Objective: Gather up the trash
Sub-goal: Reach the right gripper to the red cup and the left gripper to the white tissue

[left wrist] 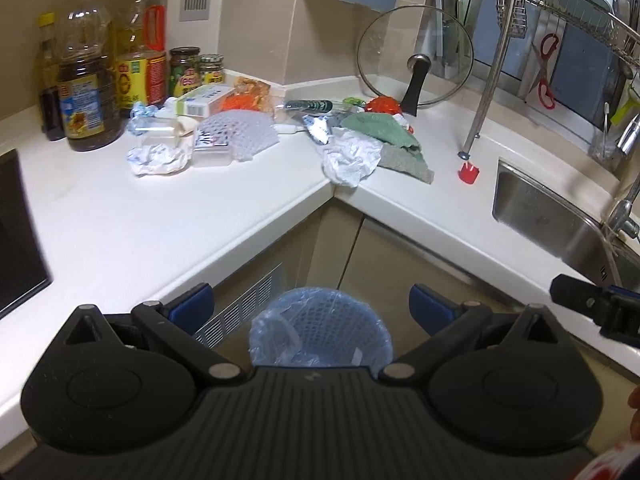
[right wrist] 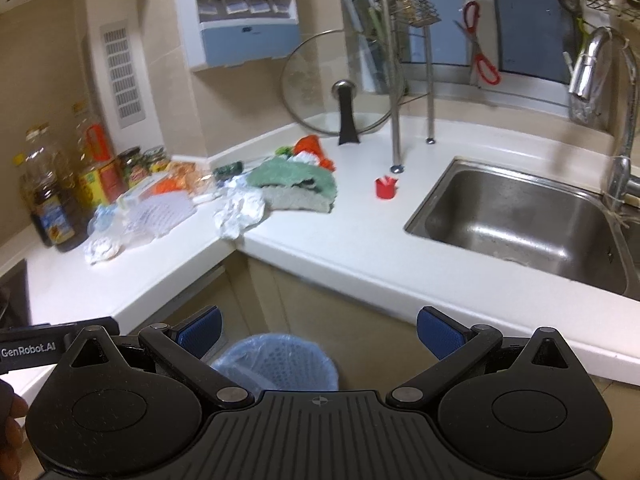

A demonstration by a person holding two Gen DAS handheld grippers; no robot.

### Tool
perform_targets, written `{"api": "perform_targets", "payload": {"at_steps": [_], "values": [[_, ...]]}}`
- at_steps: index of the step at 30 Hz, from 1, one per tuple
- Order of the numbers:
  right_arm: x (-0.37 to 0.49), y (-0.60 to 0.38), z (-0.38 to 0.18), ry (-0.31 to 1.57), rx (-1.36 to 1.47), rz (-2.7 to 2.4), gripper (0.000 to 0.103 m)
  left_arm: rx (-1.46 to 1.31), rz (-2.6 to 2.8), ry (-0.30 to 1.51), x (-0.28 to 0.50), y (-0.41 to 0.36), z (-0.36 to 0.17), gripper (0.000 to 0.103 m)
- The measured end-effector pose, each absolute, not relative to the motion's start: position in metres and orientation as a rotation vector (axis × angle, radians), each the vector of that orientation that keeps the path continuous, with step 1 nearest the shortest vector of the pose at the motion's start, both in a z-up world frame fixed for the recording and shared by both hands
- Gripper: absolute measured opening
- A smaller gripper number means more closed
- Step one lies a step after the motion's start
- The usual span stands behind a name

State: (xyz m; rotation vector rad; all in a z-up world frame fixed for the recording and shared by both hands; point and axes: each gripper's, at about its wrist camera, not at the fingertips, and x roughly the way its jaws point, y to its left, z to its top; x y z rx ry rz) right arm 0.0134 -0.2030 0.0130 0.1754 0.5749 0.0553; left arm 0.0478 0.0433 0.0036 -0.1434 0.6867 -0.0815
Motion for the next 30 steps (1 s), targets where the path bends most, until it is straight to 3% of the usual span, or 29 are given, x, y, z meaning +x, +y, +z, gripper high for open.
{"api": "perform_targets", "payload": {"at_steps": [11,21,30], "values": [[0.124,-0.252,0.010,0.515,0.146,0.052,0.103,-0.183,-0.087,0.615,0.145,0.013,-0.003,0.103],[0.271,-0.297,-0.012,0.579,0.081,0.165,0.103,-0.158,-0.023,0.631,0.238,-0.039,-0.015,0.103],[0.343,-0.310,-0.042,0.648,0.027,0.218,0.099,-0.094,0.033,0.684,0.286,-0.060,-0.033,0.096]]}}
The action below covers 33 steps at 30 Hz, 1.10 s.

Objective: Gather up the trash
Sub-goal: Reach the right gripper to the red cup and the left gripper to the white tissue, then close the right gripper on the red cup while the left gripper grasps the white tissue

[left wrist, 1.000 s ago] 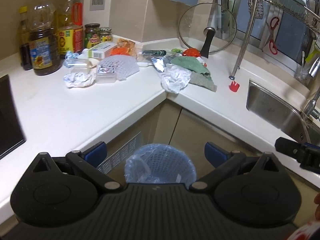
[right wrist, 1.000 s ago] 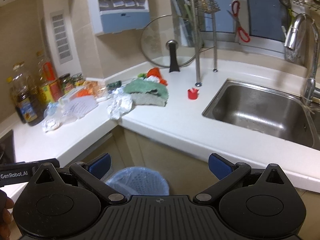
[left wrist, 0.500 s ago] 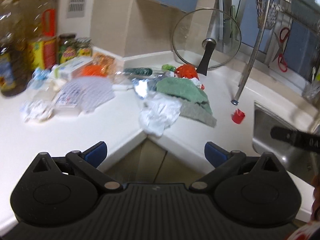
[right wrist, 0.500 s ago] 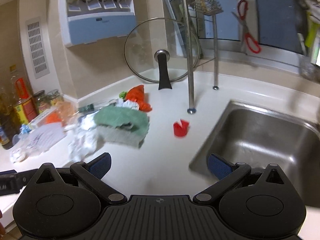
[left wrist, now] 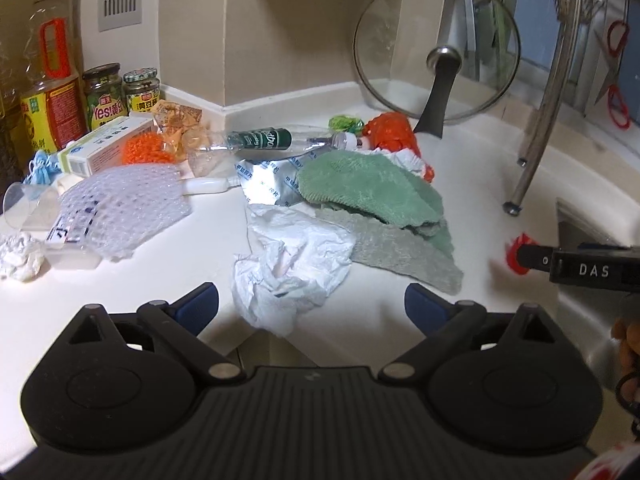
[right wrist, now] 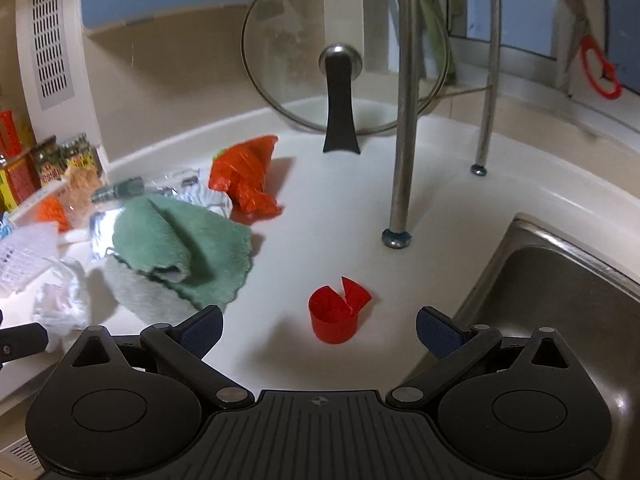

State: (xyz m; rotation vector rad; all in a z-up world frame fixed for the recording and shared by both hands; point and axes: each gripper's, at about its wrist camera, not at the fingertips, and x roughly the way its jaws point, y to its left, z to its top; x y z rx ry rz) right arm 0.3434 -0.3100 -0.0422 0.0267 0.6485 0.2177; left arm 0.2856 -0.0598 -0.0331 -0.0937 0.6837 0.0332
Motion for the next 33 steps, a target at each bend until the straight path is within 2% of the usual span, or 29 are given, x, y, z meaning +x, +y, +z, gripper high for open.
{"api": "perform_targets", "payload": {"at_steps": [2,7,13,18,20,28,33], "values": [[0.353,-0.311,-0.047,0.667,0.033,0.224,0.091,-0.076,0.033,0.697,0.294,-0.061,-0.037,0.095],[0.368,-0.312,-0.056,0.694,0.035,0.224,0.086,-0.067,0.029,0.713,0.308,-0.063,-0.044,0.093],[0.377,-0.311,-0.063,0.715,0.041,0.230,0.073,-0.060,0.040,0.719,0.318,-0.065,-0.047,0.088],[0.381,-0.311,-0.066,0.719,0.042,0.237,0.053,-0.056,0.047,0.718,0.322,-0.065,-0.049,0.082],[0.383,-0.311,-0.066,0.723,0.038,0.230,0.036,-0.048,0.052,0.717,0.323,-0.065,-0.050,0.080],[0.382,-0.312,-0.065,0.715,0.040,0.233,0.034,-0.041,0.064,0.710,0.324,-0.063,-0.050,0.071],[0.379,-0.309,-0.060,0.707,0.029,0.248,0.034,-0.029,0.069,0.707,0.324,-0.063,-0.050,0.054]]}}
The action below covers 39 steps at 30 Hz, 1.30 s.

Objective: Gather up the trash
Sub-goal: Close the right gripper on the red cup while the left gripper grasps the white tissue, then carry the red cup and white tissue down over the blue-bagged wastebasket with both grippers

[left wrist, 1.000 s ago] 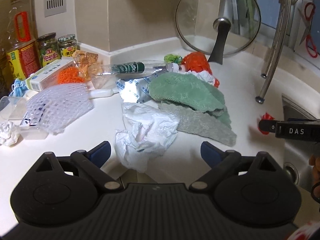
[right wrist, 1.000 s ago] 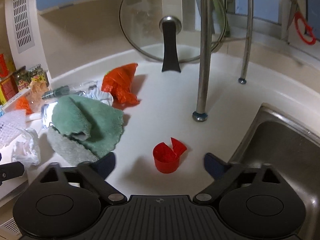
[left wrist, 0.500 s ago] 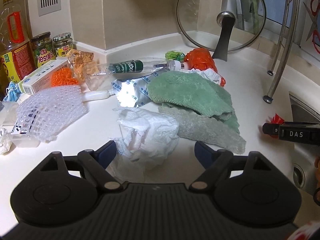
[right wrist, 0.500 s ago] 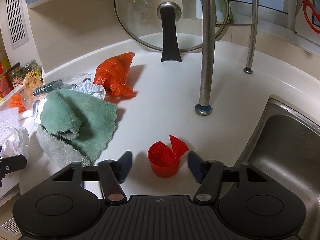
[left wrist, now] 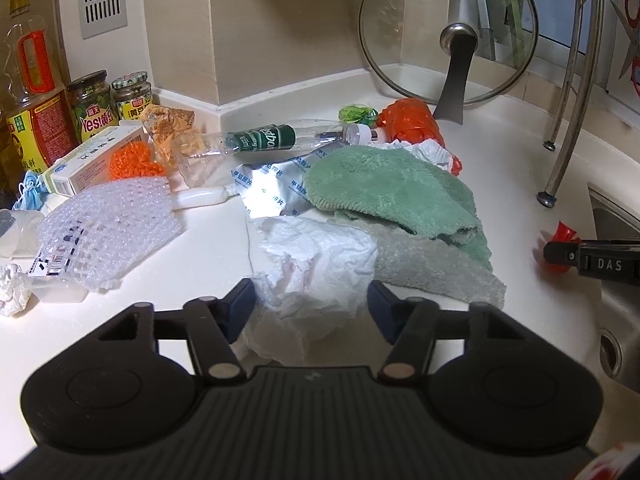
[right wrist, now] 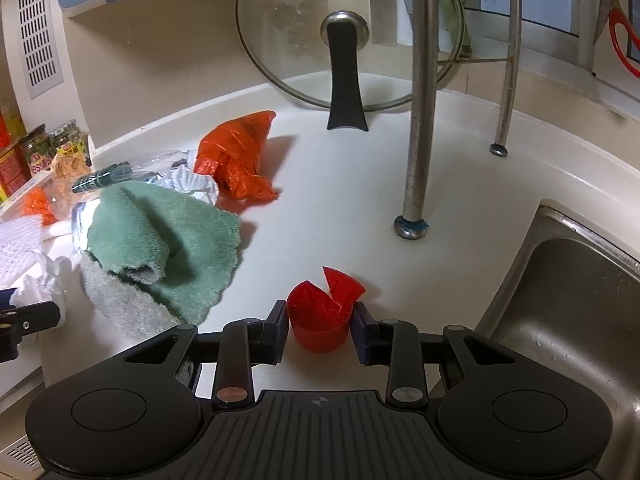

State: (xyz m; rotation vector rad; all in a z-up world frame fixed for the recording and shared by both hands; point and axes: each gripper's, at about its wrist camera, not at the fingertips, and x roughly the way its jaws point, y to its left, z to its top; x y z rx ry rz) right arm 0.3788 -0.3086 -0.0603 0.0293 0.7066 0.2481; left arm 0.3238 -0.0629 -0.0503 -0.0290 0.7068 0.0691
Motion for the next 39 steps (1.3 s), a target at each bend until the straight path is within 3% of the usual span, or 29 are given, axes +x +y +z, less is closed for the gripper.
{"api": "perform_targets", "payload": {"at_steps": [1,2,8,20,31,39], "values": [[0.378,-0.308,-0.060,0.707,0.028,0.250,0.034,-0.024,0.072,0.707,0.324,-0.063,-0.051,0.050],[0.378,-0.307,-0.060,0.707,0.026,0.251,0.034,-0.015,0.079,0.708,0.325,-0.062,-0.051,0.040],[0.373,-0.306,-0.057,0.701,0.027,0.261,0.034,-0.013,0.079,0.716,0.324,-0.058,-0.050,0.025],[0.346,-0.277,-0.036,0.666,0.014,0.444,0.034,-0.077,0.129,0.725,0.290,-0.051,-0.036,0.024],[0.275,-0.230,-0.020,0.629,-0.018,0.611,0.034,-0.110,0.128,0.714,0.206,-0.027,-0.024,0.024],[0.206,-0.186,-0.042,0.668,-0.089,0.710,0.034,-0.146,0.127,0.768,0.138,-0.003,-0.052,0.024]]}}
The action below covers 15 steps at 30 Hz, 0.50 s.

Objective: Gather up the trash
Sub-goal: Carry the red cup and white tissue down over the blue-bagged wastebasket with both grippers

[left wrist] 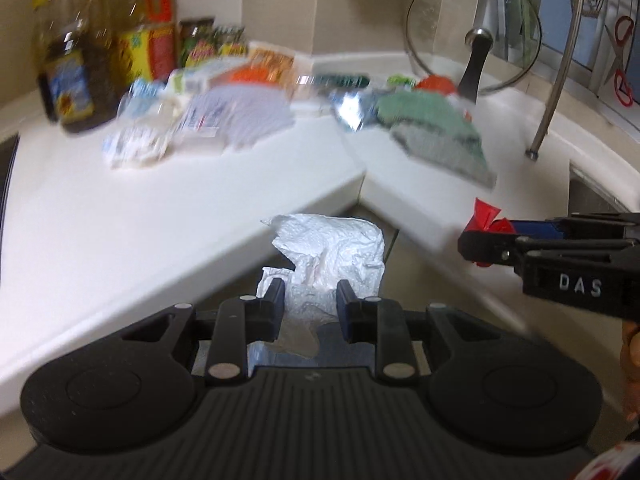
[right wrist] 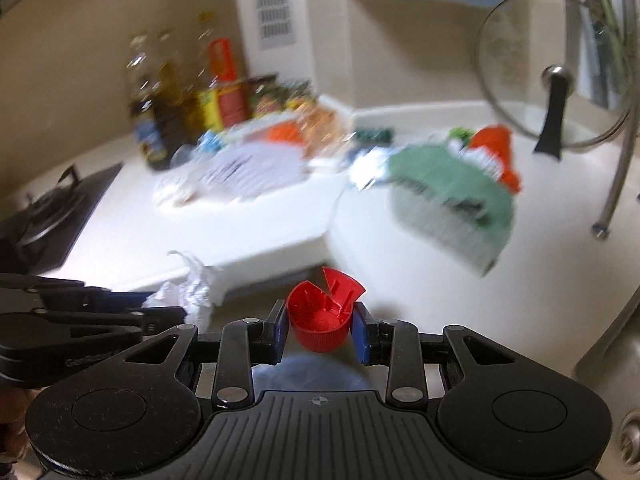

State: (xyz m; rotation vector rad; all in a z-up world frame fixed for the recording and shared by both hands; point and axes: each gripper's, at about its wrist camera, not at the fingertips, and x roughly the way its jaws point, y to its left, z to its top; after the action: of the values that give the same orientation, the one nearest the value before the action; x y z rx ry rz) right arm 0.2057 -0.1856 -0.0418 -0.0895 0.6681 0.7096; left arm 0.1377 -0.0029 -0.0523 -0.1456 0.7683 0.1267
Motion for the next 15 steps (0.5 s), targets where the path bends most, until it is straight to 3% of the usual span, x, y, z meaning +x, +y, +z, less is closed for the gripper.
{"api": "perform_targets", "payload": {"at_steps": [6,15], "values": [[0.179,-0.165,-0.090,0.758,-0.181,0.759,0.034,-0.224,0.135,0.846,0.119,0.012,-0.097,0.024],[0.211,-0.144,-0.178,0.841,-0.290,0.783,0.034,-0.291,0.137,0.940,0.143,0.013,-0.175,0.025]]}}
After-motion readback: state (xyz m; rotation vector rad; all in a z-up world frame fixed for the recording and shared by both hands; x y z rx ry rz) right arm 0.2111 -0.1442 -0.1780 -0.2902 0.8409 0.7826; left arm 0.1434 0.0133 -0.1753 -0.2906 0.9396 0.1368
